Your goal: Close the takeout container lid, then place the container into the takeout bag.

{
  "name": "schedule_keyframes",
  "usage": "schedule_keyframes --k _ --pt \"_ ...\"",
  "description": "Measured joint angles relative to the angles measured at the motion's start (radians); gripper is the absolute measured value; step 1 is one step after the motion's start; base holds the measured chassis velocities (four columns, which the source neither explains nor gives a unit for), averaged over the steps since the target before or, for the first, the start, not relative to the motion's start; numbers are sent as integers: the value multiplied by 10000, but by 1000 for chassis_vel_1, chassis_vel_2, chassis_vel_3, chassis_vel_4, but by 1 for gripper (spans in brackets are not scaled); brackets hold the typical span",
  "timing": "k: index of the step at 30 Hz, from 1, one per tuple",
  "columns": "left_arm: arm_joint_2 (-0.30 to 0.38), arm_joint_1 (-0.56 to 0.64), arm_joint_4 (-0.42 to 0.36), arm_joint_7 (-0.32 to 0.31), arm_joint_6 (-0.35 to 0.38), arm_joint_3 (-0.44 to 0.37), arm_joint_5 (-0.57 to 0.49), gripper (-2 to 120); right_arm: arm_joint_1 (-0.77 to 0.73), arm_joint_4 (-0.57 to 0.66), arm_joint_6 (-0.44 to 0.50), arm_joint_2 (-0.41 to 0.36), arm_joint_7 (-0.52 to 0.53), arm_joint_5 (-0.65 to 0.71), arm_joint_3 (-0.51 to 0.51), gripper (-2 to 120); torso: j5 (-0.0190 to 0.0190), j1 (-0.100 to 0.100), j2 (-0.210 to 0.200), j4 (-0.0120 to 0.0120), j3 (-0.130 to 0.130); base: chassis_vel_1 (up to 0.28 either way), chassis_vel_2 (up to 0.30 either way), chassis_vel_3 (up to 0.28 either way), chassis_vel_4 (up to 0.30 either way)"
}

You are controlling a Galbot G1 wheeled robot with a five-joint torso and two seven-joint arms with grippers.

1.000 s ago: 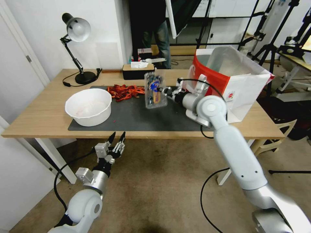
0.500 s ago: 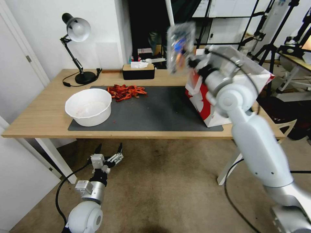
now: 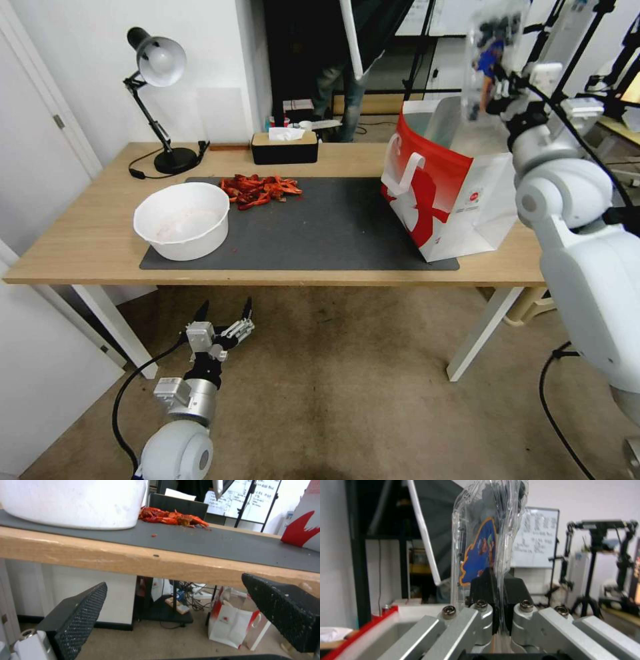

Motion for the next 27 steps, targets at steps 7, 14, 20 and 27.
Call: schedule_keyframes --k 7,14,20,27 --pt "28 -38 -34 -2 44 75 0 100 -452 335 -261 45 281 348 187 22 -2 1 0 3 0 0 0 0 0" --pt "20 15 -92 0 65 57 5 100 -860 657 -405 73 458 455 288 51 -2 0 0 2 0 0 0 0 0" --pt "-50 70 -219 27 70 47 9 100 -1007 958 -118 63 304 650 296 73 -2 1 0 2 0 0 0 0 0" --pt "-95 174 -376 307 66 -127 -101 100 -1487 1846 734 -154 -1190 833 326 99 -3 2 0 2 0 0 0 0 0"
